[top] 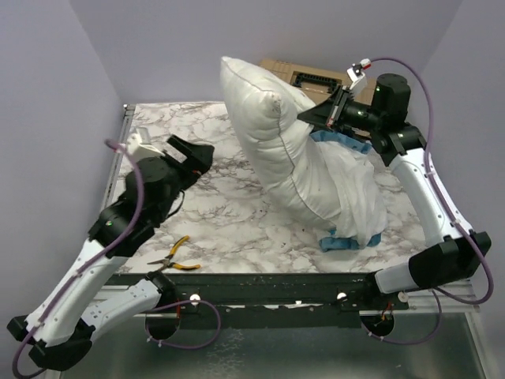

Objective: Put the pillow into the pillowcase
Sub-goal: Stuff the pillow into the pillowcase.

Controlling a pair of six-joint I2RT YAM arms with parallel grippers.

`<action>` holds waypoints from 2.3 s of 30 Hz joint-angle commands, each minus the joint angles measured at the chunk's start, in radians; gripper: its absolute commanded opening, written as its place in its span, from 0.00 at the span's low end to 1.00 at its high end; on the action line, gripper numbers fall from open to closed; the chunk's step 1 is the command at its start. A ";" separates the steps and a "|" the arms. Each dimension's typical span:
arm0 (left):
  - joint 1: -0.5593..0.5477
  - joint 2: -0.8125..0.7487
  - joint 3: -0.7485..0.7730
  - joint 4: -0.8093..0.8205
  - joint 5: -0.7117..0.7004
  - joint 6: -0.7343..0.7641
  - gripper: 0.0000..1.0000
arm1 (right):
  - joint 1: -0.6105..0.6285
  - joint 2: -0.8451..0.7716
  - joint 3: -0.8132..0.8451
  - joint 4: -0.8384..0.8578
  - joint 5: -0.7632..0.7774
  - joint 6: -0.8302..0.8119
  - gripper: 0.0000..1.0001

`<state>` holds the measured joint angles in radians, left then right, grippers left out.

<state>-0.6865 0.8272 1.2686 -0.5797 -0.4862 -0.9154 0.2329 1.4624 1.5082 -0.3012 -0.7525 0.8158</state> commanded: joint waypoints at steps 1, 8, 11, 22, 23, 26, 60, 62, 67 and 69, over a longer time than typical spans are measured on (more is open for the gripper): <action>0.001 0.003 -0.276 0.007 0.145 -0.281 0.88 | -0.034 -0.115 0.071 -0.015 0.137 0.013 0.00; -0.002 0.198 -0.511 0.371 0.440 -0.324 0.87 | -0.059 -0.150 0.143 -0.048 0.212 0.008 0.00; -0.028 0.339 -0.533 0.553 0.538 -0.319 0.87 | -0.061 -0.153 0.169 -0.058 0.211 0.013 0.00; -0.122 0.834 -0.459 0.957 0.585 -0.361 0.68 | -0.070 -0.145 0.223 -0.088 0.223 0.008 0.00; -0.122 0.873 -0.451 0.984 0.590 -0.362 0.66 | -0.070 -0.146 0.223 -0.090 0.222 0.009 0.00; -0.121 0.990 -0.397 1.047 0.637 -0.331 0.54 | -0.073 -0.150 0.221 -0.096 0.224 0.009 0.00; -0.122 0.834 -0.195 0.442 0.265 -0.119 0.00 | -0.104 -0.180 0.175 -0.126 0.233 -0.032 0.00; -0.124 0.788 -0.178 0.377 0.247 -0.067 0.22 | -0.104 -0.181 0.162 -0.124 0.232 -0.032 0.00; -0.094 0.662 -0.237 0.279 0.190 -0.054 0.60 | -0.111 -0.182 0.155 -0.122 0.230 -0.033 0.00; -0.051 0.633 -0.287 0.283 0.247 -0.072 0.62 | -0.112 -0.180 0.155 -0.122 0.227 -0.034 0.00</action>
<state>-0.7944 1.5345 1.0534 -0.1825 -0.2272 -1.0199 0.1333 1.3102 1.6642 -0.4866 -0.5419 0.7998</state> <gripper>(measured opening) 0.590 0.027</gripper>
